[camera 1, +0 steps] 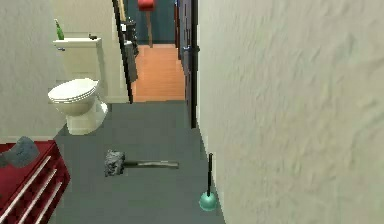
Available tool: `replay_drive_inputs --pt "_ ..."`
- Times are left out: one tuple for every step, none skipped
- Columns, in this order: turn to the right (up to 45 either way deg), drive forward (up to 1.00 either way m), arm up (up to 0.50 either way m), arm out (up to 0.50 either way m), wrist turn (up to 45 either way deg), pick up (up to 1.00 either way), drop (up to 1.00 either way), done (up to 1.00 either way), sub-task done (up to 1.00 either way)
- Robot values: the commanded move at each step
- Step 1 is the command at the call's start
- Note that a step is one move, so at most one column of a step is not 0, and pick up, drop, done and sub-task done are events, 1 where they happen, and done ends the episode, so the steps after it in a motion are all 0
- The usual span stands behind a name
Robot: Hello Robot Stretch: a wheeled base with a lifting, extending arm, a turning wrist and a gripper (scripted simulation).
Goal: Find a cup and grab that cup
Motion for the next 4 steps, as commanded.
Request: replay_drive_inputs --pt "0.0 0.15 0.0 0.0 0.0 0.0 0.0 0.0 0.0" --pt "-6.0 0.0 0.0 0.0 0.0 0.0 0.0 0.0 0.0" --pt "0.0 1.0 0.0 0.0 0.0 0.0 0.0 0.0 0.0" --pt "-3.0 0.0 0.0 0.0 0.0 0.0 0.0 0.0 0.0"
